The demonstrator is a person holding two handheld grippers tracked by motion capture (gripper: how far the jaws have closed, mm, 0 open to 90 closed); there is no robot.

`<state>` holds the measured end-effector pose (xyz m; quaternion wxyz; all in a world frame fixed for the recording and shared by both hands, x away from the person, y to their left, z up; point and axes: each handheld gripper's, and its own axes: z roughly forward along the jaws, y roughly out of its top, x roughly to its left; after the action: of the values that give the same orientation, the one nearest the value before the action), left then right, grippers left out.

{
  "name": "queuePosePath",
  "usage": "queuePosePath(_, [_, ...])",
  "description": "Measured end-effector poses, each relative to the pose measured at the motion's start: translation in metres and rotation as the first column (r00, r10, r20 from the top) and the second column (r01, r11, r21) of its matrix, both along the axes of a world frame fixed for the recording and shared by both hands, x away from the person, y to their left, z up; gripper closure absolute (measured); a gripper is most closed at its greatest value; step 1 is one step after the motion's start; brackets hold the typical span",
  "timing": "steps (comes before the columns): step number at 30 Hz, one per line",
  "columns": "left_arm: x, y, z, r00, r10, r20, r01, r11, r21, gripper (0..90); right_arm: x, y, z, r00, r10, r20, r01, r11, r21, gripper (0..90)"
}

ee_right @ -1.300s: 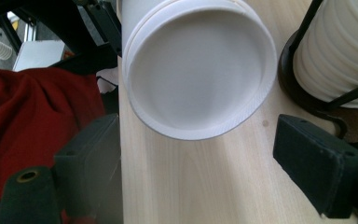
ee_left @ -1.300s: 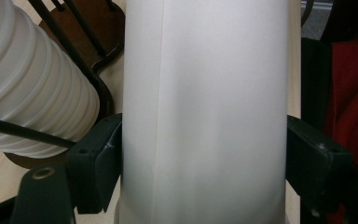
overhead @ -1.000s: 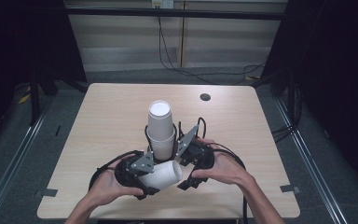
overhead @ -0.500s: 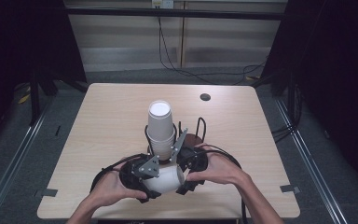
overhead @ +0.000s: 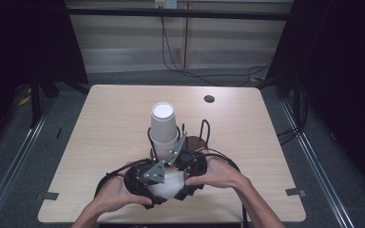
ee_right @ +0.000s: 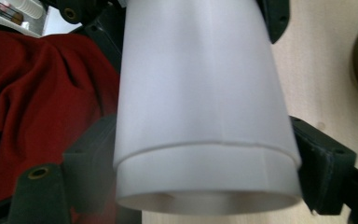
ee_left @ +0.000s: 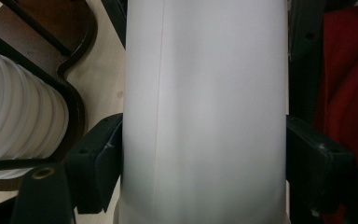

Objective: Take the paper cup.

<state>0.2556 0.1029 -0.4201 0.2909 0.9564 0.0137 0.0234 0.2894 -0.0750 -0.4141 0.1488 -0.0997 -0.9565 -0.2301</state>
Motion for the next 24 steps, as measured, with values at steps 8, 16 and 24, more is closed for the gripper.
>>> queuePosePath(8, [-0.0004,0.0010,-0.0006,1.0000,-0.003,-0.005,0.002,0.9999,-0.016,20.9,-0.0011,0.0015,-0.0005,1.0000,0.002,0.003,-0.002,1.000,-0.006,25.1])
queuePosePath(16, [0.0013,0.0017,-0.0008,0.9996,0.017,0.021,-0.016,0.9988,-0.046,17.6,-0.0010,-0.0013,0.0015,0.9996,-0.003,0.028,0.003,1.000,-0.005,26.2])
queuePosePath(24, [0.0040,0.0053,0.0022,0.9994,0.029,0.016,-0.027,0.9942,-0.104,15.4,-0.0006,-0.0011,0.0053,0.9982,-0.014,0.058,0.014,1.000,-0.012,26.3])
